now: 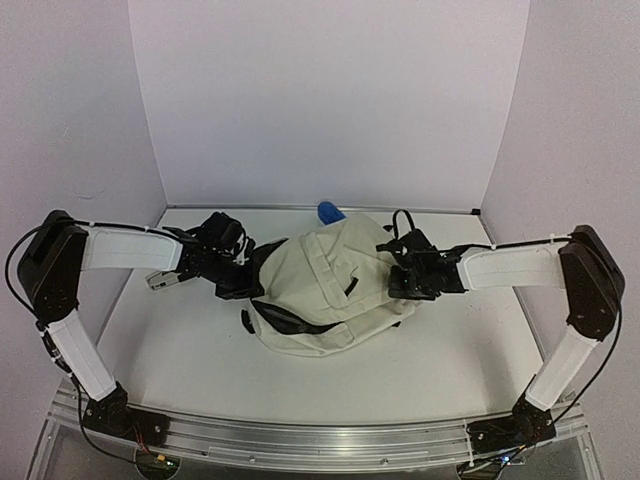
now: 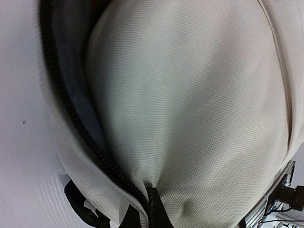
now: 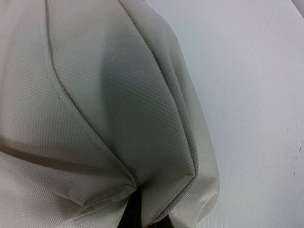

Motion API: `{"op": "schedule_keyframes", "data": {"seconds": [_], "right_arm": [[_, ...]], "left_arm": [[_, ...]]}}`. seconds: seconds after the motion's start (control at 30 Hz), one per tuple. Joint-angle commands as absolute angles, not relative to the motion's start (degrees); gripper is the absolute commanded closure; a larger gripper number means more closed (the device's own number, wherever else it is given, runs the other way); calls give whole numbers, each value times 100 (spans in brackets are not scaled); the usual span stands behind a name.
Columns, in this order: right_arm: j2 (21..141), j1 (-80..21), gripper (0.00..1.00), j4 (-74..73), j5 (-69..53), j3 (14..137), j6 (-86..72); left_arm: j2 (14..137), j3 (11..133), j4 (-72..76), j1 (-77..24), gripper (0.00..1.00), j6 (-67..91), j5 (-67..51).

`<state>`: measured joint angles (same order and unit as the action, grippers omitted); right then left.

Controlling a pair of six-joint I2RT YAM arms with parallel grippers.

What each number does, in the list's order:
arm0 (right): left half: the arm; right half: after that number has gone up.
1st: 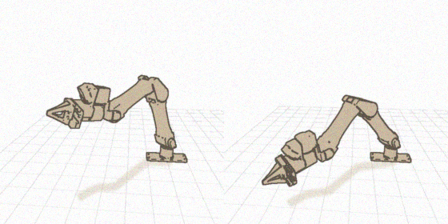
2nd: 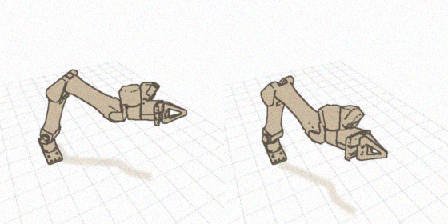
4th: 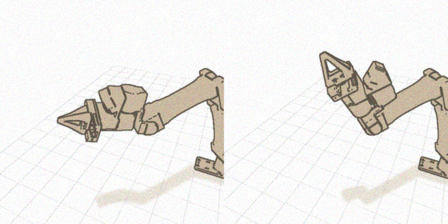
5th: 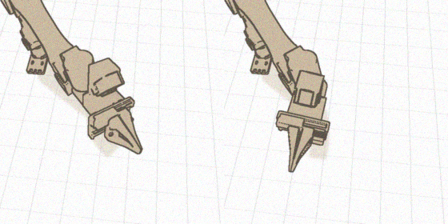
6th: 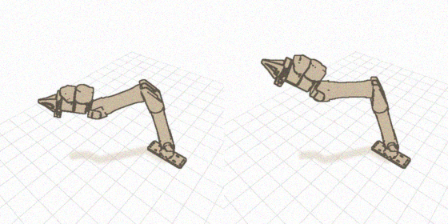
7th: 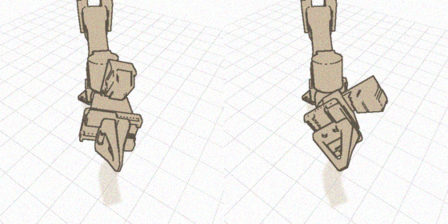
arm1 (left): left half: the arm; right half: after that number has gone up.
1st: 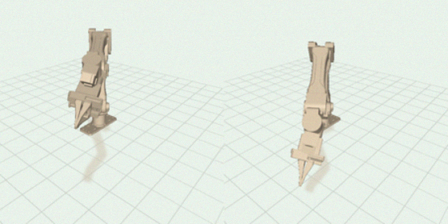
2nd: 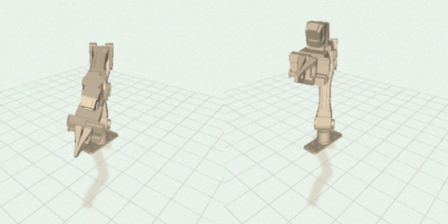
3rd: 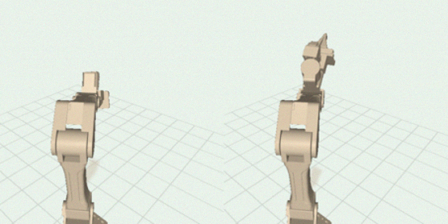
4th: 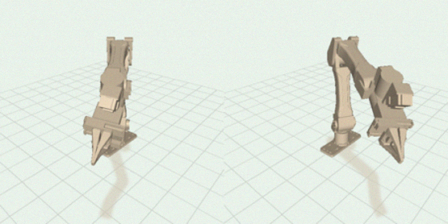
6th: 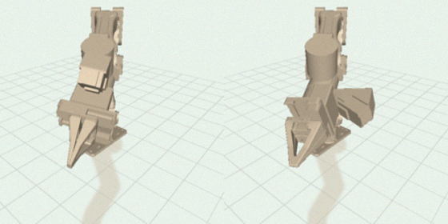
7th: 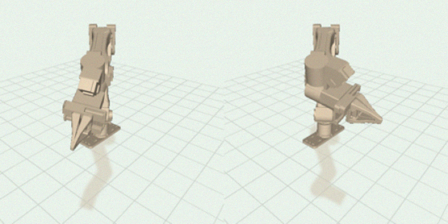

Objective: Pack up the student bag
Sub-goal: Adjust the student bag at the center of the board.

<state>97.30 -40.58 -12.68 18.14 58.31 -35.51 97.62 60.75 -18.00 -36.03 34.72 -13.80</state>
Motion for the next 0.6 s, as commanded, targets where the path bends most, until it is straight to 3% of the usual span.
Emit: {"op": "schedule_keyframes", "data": {"seconds": [0.0, 0.2, 0.33, 0.43, 0.57], "right_arm": [[10469, -3919, 99, -265, 1758, 6877, -2897], [11373, -3911, 88, -246, 1245, 7970, -2718], [11306, -3912, 74, -278, 972, 8009, -2681], [10953, -3915, 57, -386, 882, 7679, -2743], [10390, -3920, 42, -635, 629, 7153, -3014]], "left_arm": [[8928, 5616, -2064, -4082, 100, 3619, -2096], [8507, 5354, -2092, -4794, 96, 3883, -2280], [8165, 5304, -2360, -4830, 76, 3930, -1806], [7999, 5658, -2796, -4834, 52, 3648, -1285], [8036, 6397, -3407, -4834, 37, 3040, -657]]}}
